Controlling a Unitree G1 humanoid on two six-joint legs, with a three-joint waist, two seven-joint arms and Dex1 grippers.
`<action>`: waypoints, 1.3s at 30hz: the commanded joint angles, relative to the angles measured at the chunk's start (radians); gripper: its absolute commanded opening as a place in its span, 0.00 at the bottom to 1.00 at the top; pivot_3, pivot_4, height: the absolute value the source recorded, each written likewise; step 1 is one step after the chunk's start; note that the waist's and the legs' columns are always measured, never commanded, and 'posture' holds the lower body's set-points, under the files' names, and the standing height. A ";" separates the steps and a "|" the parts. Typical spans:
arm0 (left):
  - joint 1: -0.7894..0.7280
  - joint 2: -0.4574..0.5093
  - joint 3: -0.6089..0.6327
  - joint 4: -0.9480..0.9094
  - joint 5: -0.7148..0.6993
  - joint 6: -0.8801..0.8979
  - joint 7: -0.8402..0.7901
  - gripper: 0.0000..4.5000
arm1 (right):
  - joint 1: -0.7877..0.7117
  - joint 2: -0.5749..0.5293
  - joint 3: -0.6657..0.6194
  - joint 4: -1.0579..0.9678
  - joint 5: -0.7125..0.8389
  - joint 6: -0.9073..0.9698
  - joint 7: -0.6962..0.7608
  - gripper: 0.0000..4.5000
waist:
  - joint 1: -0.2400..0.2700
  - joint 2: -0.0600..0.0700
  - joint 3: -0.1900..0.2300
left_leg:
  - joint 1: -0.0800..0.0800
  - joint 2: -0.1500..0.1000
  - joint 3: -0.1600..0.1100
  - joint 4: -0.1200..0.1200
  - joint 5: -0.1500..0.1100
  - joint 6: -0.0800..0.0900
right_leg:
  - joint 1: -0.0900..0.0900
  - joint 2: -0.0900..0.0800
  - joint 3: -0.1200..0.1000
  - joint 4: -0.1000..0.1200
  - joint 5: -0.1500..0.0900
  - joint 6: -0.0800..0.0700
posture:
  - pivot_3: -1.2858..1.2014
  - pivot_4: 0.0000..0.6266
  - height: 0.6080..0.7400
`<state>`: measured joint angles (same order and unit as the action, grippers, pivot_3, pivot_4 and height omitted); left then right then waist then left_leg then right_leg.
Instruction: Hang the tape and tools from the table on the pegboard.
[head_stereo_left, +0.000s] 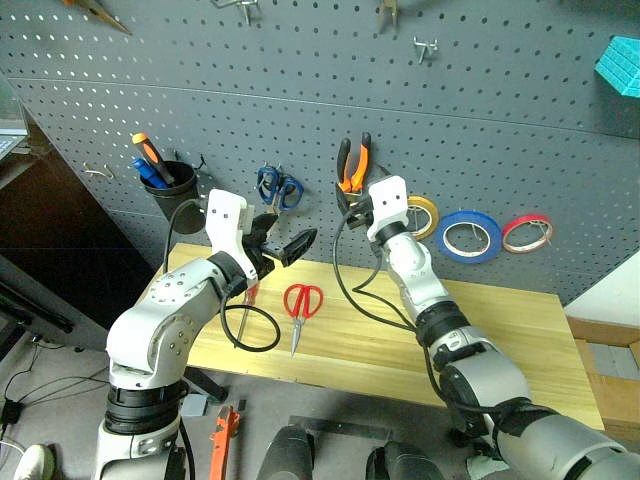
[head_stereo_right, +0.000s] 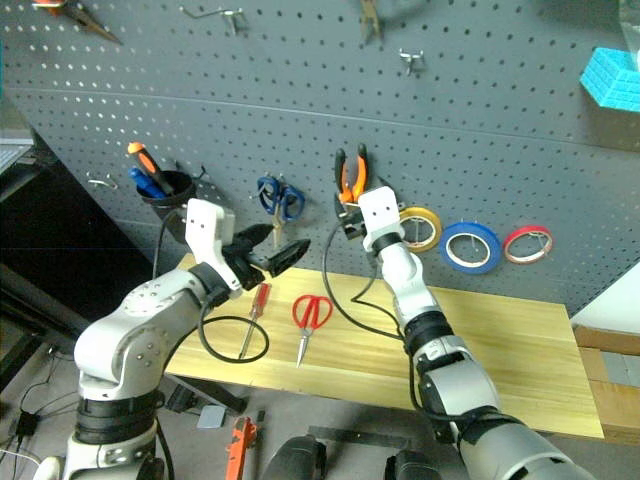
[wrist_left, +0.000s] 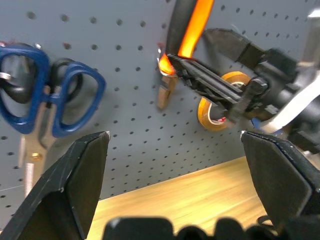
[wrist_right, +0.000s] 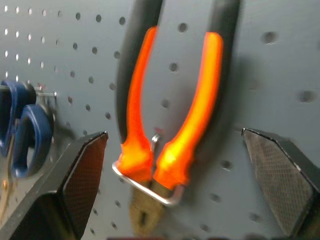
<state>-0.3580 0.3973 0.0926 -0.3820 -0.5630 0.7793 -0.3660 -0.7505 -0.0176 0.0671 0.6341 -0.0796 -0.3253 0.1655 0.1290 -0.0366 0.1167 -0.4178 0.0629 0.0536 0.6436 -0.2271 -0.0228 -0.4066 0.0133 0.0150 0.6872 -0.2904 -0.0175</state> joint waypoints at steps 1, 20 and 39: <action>0.015 -0.034 -0.035 0.003 0.026 -0.057 -0.007 1.00 | 0.126 -0.049 0.027 -0.362 0.050 0.182 0.102 0.99 | -0.005 0.000 0.000 | 0.000 0.000 0.000 0.000 0.000 0.000 | 0.000 0.000 0.000 0.000 0.000 0.000 | 0.62 0.14 1.00; 0.182 -0.221 -0.115 0.356 0.380 -0.113 0.299 1.00 | 0.526 -0.397 0.155 -0.856 0.199 0.592 0.518 0.99 | -0.092 0.001 0.016 | 0.002 0.000 0.001 0.000 -0.001 0.001 | 0.002 0.001 0.001 -0.003 -0.001 0.002 | 0.56 0.27 1.00; 0.277 -0.219 -0.105 0.385 0.401 0.081 0.275 1.00 | 0.519 -0.476 0.230 -0.838 0.163 0.546 0.662 0.99 | -0.103 0.000 0.057 | 0.002 0.000 0.001 0.000 -0.001 0.001 | 0.002 0.000 0.001 -0.005 -0.002 0.007 | 0.55 0.33 1.00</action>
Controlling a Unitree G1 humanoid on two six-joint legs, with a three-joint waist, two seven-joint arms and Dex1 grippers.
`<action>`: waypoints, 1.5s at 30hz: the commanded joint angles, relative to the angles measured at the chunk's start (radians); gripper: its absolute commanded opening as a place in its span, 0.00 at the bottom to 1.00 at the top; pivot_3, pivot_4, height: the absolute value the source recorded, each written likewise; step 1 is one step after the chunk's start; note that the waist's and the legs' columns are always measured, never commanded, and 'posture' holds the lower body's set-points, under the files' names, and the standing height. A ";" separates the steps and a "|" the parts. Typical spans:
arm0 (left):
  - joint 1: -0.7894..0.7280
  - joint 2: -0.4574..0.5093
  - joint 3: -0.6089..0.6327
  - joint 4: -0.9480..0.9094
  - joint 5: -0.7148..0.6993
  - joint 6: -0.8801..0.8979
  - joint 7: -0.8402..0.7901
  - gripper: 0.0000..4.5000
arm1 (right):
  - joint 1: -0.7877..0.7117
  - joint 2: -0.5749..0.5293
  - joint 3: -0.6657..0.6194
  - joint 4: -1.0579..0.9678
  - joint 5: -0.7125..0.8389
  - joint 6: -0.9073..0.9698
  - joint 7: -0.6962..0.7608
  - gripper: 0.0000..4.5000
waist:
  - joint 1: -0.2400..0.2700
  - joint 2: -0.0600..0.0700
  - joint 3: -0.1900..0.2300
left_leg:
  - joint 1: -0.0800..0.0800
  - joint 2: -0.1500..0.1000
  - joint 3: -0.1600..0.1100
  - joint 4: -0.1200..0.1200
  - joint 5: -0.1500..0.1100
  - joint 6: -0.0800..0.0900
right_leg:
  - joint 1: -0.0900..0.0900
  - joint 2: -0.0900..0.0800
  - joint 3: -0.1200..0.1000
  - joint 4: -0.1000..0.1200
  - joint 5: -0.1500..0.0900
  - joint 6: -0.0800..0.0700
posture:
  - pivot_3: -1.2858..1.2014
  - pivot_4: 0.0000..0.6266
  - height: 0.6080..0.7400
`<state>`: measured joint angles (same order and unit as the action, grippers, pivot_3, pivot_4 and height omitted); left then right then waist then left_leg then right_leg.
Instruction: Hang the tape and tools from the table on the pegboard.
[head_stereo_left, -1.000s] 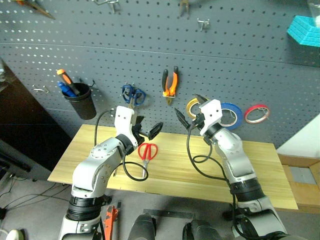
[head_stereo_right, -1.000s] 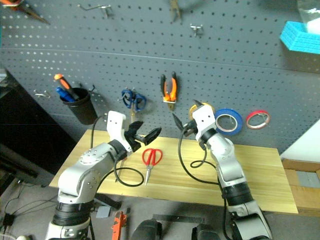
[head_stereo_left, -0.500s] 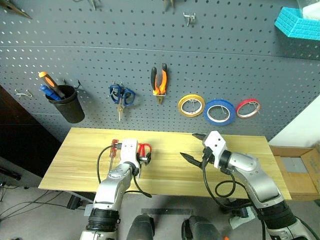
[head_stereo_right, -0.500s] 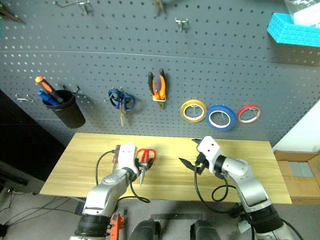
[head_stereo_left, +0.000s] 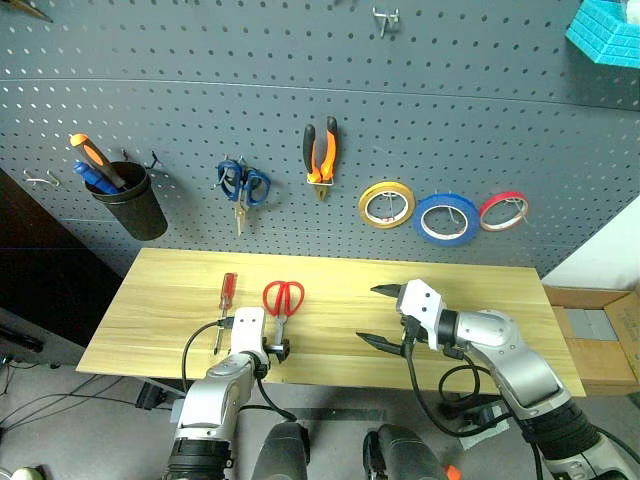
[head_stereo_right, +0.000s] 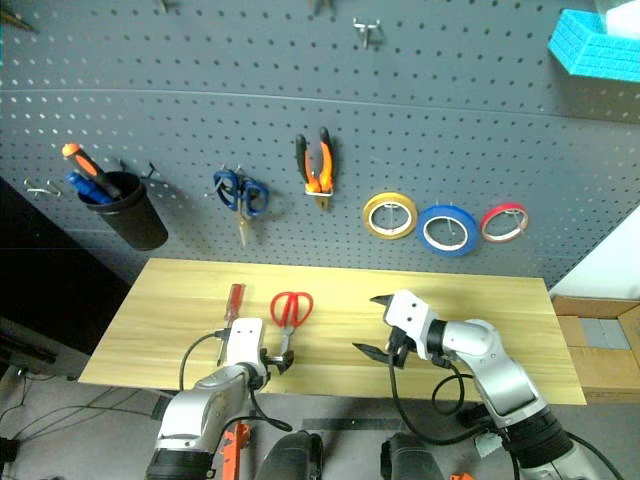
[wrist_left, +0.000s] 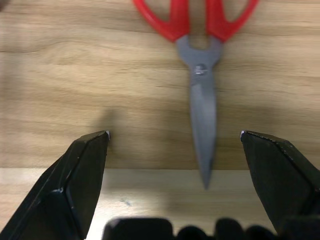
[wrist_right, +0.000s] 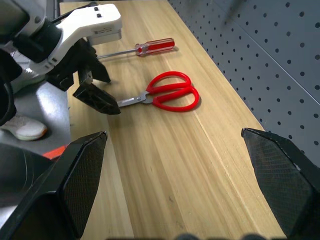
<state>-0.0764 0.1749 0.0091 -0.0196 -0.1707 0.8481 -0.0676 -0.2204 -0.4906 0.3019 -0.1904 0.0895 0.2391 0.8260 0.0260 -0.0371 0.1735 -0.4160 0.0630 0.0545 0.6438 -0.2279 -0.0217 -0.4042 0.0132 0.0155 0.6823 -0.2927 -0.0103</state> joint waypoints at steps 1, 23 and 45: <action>-0.010 0.006 -0.024 0.027 0.011 0.014 -0.028 1.00 | -0.013 -0.002 -0.006 -0.014 -0.006 -0.017 0.001 0.99 | 0.000 0.000 0.000 | 0.000 0.000 0.000 0.000 0.000 0.000 | 0.000 0.000 0.000 0.000 0.000 0.000 | 0.55 0.33 1.00; -0.021 -0.018 0.001 0.035 0.026 -0.033 -0.046 0.06 | -0.028 0.021 -0.013 -0.015 -0.002 -0.012 -0.024 1.00 | -0.001 0.000 -0.001 | 0.000 0.000 0.001 0.000 0.000 0.000 | 0.000 0.000 0.000 0.000 0.000 0.000 | 0.55 0.26 1.00; 0.315 0.039 0.025 -0.332 0.150 -0.780 -0.086 0.06 | 0.046 0.171 -0.212 -0.158 0.163 -0.052 -0.213 1.00 | 0.000 -0.002 -0.069 | 0.000 0.000 0.002 0.001 -0.001 -0.001 | 0.000 0.000 0.001 -0.001 0.001 0.000 | 0.57 0.04 1.00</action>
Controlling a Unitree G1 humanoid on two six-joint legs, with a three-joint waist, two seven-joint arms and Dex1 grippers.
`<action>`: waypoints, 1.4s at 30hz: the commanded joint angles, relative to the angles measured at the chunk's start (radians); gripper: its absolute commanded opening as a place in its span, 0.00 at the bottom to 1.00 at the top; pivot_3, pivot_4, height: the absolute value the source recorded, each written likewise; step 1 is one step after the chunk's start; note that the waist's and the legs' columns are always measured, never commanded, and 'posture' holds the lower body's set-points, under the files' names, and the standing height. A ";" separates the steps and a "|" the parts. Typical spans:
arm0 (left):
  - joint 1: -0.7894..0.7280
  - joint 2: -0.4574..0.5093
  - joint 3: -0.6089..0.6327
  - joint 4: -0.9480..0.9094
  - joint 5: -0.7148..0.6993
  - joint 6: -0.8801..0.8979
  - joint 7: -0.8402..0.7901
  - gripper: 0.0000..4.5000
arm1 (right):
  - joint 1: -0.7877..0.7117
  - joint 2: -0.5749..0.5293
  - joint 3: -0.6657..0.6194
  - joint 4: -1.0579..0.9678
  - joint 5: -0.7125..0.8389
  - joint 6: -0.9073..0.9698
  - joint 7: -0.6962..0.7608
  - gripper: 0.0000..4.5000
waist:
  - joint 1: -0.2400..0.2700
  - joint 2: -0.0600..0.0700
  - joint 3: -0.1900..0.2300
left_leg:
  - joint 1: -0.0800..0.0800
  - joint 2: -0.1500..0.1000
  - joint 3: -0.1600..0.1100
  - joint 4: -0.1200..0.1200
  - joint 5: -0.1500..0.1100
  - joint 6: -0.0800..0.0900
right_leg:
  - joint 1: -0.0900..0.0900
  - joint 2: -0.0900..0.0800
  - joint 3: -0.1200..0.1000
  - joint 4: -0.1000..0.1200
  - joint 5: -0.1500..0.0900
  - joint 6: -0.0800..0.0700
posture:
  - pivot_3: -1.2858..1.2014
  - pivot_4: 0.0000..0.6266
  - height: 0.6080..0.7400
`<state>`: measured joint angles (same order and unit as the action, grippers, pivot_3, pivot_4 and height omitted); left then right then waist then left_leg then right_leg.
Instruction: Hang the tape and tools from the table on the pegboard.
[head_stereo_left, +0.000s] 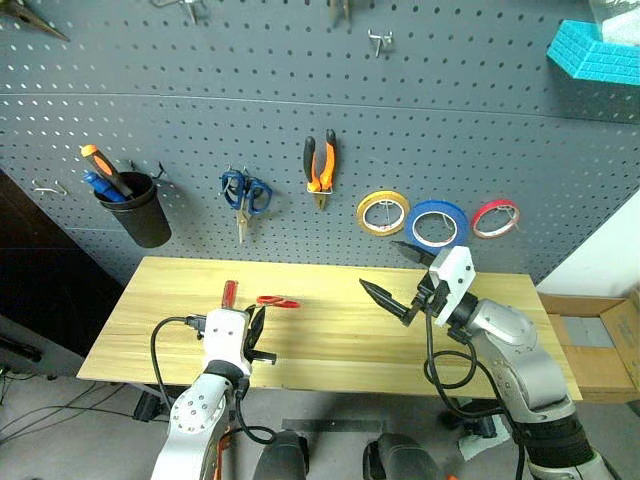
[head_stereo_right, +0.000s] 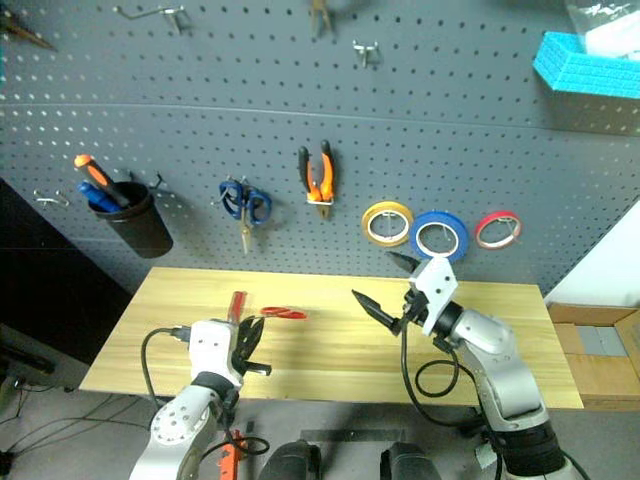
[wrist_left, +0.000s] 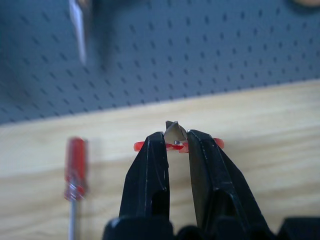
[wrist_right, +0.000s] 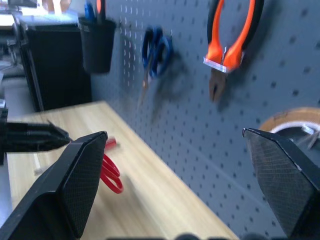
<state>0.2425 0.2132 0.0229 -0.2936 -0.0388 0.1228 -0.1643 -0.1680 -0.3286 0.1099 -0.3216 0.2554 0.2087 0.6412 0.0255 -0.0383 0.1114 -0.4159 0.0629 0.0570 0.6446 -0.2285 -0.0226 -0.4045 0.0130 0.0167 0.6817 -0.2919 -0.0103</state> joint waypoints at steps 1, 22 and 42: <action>-0.007 -0.005 0.009 -0.048 0.020 -0.057 0.014 0.06 | -0.012 0.013 -0.020 -0.019 -0.006 -0.026 -0.039 1.00 | 0.000 0.000 -0.014 | 0.000 0.000 0.000 0.000 0.000 0.000 | 0.000 0.000 0.000 0.000 0.000 0.000 | 0.57 0.04 1.00; -0.118 -0.067 0.019 0.086 -0.012 0.125 0.041 0.06 | -0.060 -0.008 0.013 0.033 -0.047 0.027 -0.054 1.00 | 0.000 0.000 -0.038 | 0.002 0.000 0.000 0.001 0.001 0.001 | 0.001 0.002 0.001 0.001 0.002 -0.002 | 0.57 0.14 1.00; -0.053 -0.029 -0.026 0.029 0.018 0.436 0.046 0.06 | -0.130 -0.034 0.033 0.092 -0.039 0.060 -0.007 1.00 | 0.003 0.005 -0.006 | 0.002 0.000 0.000 0.000 0.001 0.002 | 0.002 0.002 0.001 0.001 0.001 -0.002 | 0.58 0.23 1.00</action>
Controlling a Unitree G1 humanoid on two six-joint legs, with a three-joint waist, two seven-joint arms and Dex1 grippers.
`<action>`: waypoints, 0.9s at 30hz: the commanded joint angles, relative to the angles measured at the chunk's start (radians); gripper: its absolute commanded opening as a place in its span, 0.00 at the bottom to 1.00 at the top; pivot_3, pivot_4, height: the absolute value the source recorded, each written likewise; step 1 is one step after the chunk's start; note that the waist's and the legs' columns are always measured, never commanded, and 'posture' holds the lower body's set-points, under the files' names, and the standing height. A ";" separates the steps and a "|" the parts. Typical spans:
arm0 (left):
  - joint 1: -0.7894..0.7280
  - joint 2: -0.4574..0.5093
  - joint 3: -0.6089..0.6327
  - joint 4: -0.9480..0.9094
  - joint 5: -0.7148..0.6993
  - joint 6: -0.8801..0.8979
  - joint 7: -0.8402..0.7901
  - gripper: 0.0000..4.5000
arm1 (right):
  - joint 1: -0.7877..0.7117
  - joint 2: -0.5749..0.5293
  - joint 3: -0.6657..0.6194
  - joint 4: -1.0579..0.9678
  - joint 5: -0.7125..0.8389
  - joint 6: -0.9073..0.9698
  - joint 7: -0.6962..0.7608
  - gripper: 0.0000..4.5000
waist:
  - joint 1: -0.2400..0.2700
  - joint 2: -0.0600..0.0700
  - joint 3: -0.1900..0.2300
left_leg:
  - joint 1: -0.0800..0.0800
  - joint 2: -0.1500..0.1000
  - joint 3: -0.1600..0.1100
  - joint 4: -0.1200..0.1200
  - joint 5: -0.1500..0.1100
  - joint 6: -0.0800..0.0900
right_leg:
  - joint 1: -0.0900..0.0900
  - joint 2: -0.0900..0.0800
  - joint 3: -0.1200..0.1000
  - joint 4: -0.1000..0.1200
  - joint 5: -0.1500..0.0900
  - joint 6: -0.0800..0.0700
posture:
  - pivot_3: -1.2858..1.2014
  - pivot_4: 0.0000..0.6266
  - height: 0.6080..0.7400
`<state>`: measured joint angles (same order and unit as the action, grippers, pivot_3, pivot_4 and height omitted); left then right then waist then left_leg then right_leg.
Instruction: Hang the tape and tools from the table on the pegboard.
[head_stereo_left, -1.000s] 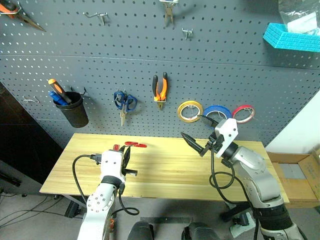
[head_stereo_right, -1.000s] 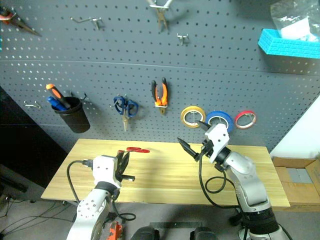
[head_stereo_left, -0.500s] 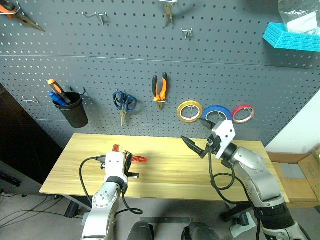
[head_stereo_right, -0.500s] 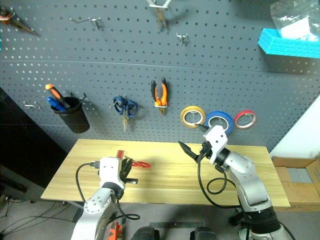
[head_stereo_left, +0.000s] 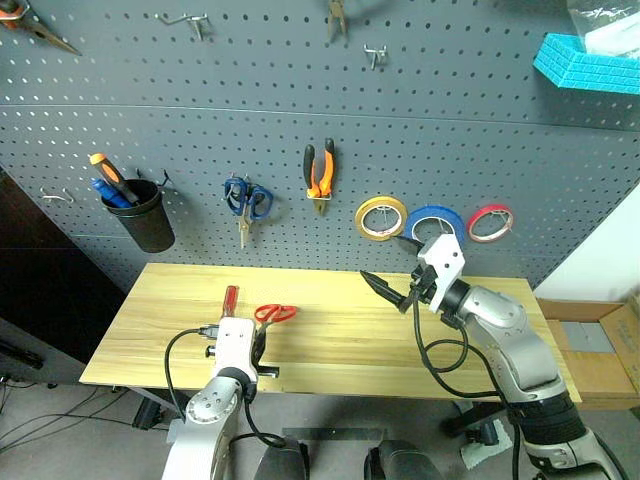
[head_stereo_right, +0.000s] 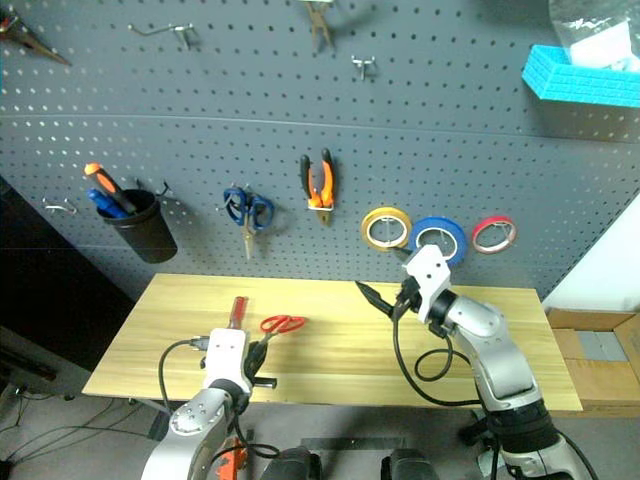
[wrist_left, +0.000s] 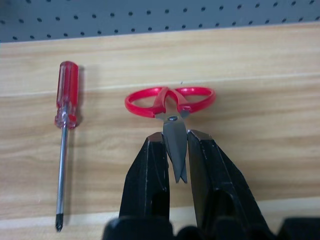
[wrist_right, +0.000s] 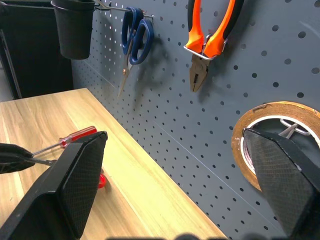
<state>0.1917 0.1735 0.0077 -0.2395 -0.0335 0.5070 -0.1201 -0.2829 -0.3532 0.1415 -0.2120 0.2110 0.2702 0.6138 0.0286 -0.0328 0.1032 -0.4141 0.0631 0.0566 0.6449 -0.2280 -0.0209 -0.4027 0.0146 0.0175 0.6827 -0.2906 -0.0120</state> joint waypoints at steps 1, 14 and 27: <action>-0.009 0.015 -0.018 -0.015 0.016 0.077 -0.003 0.06 | -0.015 -0.016 0.005 -0.016 0.003 0.002 0.028 1.00 | 0.000 0.000 0.005 | 0.000 0.000 0.000 0.000 0.000 0.000 | 0.000 0.000 0.000 0.000 0.000 0.000 | 0.58 0.23 1.00; -0.160 -0.013 -0.044 0.103 0.011 0.270 0.009 0.06 | 0.006 -0.150 0.089 -0.030 0.016 -0.048 0.275 1.00 | 0.001 -0.001 0.023 | -0.001 0.000 -0.001 0.000 0.000 0.000 | 0.000 0.000 -0.001 -0.001 -0.001 0.001 | 0.58 0.25 1.00; -0.261 -0.080 -0.029 0.114 0.003 0.503 0.062 0.06 | -0.009 -0.206 0.151 0.031 -0.035 -0.173 0.415 1.00 | 0.001 -0.003 0.029 | -0.001 0.000 -0.001 0.000 0.000 0.000 | 0.000 0.000 -0.001 -0.001 -0.001 0.002 | 0.57 0.25 1.00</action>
<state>-0.0534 0.1019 -0.0297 -0.0881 -0.0250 0.9911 -0.0636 -0.2755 -0.5607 0.2983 -0.1689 0.1766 0.1194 1.0238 0.0292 -0.0359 0.1320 -0.4151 0.0627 0.0557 0.6449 -0.2282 -0.0206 -0.4029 0.0143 0.0169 0.6820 -0.2918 -0.0099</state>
